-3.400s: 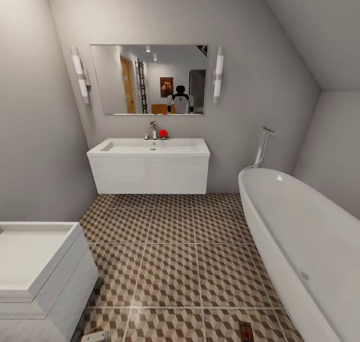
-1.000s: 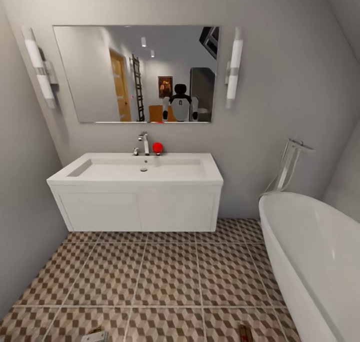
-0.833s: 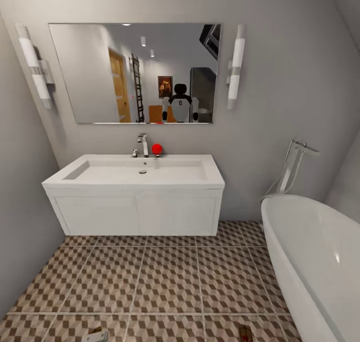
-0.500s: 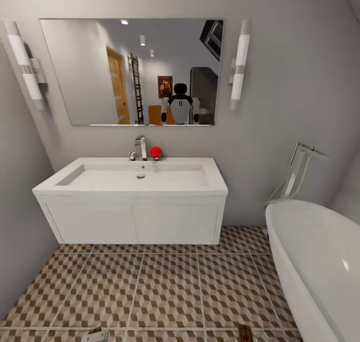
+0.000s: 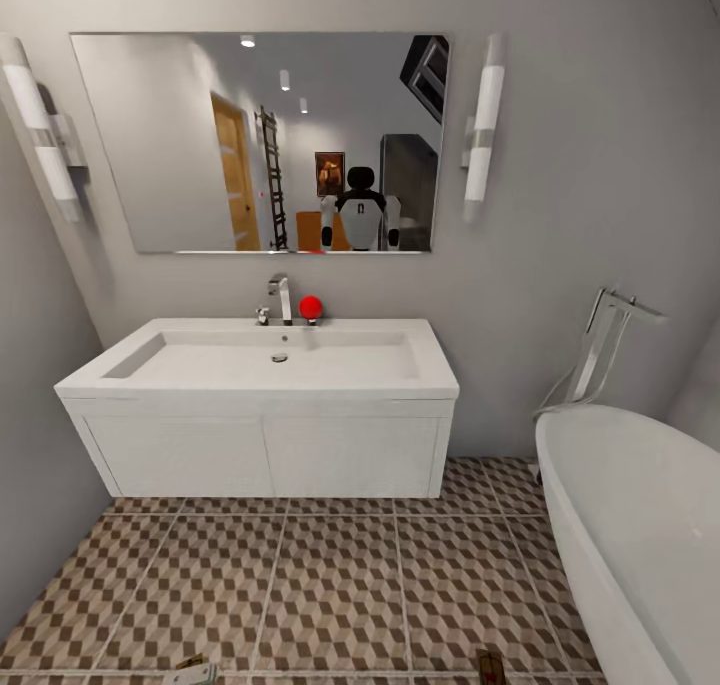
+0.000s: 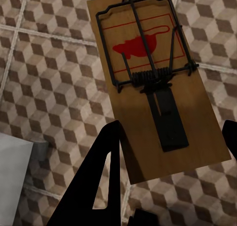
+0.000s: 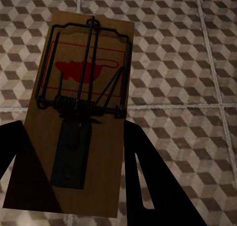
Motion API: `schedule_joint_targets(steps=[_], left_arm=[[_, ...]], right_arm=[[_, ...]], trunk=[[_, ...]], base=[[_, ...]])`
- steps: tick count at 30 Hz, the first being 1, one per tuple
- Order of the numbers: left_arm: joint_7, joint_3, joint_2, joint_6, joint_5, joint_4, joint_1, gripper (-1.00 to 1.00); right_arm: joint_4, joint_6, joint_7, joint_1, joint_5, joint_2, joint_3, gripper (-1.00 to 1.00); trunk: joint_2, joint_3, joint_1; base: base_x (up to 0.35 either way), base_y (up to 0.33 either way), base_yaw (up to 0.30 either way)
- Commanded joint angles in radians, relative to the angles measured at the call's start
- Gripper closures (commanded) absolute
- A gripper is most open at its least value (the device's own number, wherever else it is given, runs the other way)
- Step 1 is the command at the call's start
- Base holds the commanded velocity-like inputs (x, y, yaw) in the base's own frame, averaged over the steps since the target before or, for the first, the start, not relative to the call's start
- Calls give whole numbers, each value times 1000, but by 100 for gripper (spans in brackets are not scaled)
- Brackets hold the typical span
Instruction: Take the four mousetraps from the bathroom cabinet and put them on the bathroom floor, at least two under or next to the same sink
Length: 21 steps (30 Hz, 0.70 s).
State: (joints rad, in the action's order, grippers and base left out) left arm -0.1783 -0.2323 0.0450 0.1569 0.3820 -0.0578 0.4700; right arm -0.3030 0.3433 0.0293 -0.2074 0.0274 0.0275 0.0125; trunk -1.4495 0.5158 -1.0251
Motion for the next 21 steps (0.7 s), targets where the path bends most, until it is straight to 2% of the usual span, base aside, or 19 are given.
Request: schedule_joint_targets(steps=[1,13,17,19,21], left_arm=[[0,-9,0,6,6,-4,1,100],[1,-9,-3,2,6,-3,1,100],[-2,-6,-20,-16,5,2,1,100],[-3,-4,-25,-58,5,7,1,100],[-2,-2,-25,-145,4,30,1,100]], right_arm=[[1,3,-2,-1,6,0,1,100],[0,3,-3,-1,6,7,1,100],[-10,-13,11,-1,6,5,-2,100],[-13,-63,51,-3,6,5,-3,100],[-27,-172,94,-16,7,5,-3,100]], trunk=[[-1,1,0],[-1,1,0],[-1,1,0],[-1,1,0],[-1,1,0]], base=[[1,0,0],[0,0,0],[0,0,0],[0,0,0],[0,0,0]])
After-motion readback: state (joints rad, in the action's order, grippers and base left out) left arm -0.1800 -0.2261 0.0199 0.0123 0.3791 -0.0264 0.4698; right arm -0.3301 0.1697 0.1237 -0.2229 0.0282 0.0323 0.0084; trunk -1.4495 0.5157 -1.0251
